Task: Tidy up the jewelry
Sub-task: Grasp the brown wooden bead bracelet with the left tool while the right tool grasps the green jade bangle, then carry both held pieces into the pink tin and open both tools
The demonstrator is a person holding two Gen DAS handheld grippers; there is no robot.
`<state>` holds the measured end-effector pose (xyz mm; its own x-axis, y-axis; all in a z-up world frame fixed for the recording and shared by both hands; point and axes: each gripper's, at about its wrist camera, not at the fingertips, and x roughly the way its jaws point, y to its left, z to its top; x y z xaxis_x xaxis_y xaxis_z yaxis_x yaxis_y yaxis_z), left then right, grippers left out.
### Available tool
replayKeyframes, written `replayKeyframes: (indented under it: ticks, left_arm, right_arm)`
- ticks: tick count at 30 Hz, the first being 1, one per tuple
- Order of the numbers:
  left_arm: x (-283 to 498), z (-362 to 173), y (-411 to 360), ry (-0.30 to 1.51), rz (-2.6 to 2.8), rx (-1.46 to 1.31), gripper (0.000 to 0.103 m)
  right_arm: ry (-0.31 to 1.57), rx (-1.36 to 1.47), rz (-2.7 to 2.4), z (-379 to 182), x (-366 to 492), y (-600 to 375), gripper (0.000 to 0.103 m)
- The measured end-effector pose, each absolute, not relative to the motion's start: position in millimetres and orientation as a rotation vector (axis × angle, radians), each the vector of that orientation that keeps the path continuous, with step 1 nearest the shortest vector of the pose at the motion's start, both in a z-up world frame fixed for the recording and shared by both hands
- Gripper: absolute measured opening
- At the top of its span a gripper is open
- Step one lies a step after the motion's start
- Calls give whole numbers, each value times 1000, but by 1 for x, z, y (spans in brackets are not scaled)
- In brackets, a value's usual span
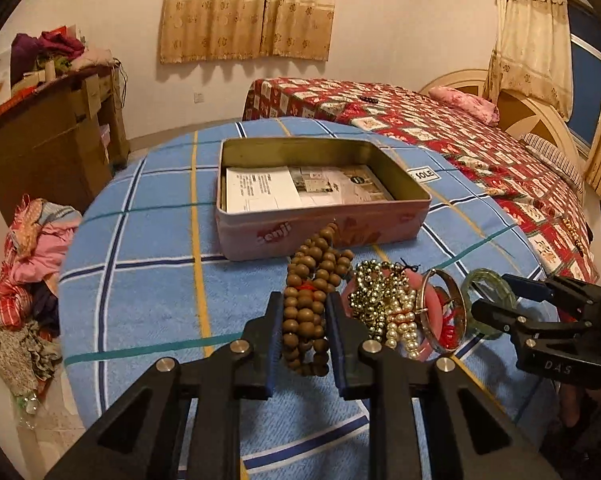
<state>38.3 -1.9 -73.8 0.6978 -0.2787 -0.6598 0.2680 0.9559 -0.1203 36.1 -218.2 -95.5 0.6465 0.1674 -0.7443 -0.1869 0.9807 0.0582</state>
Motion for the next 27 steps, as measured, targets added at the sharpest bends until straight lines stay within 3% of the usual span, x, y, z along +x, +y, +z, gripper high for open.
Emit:
replayKeyframes:
  ticks: [1, 3, 9, 27]
  left_arm:
    - [39, -72, -1, 735, -308, -21, 21]
    - [38, -69, 0, 727, -305, -22, 21]
    - [36, -63, 5, 710, -302, -43, 21]
    - [32, -37, 12, 651, -300, -65, 21]
  right_arm:
    - [841, -29, 202, -95, 35, -218, 47]
    - [842, -28, 215, -96, 36, -218, 42]
    - [838, -3, 242, -94, 36, -219, 14]
    - [764, 9, 262, -67, 37, -228, 12]
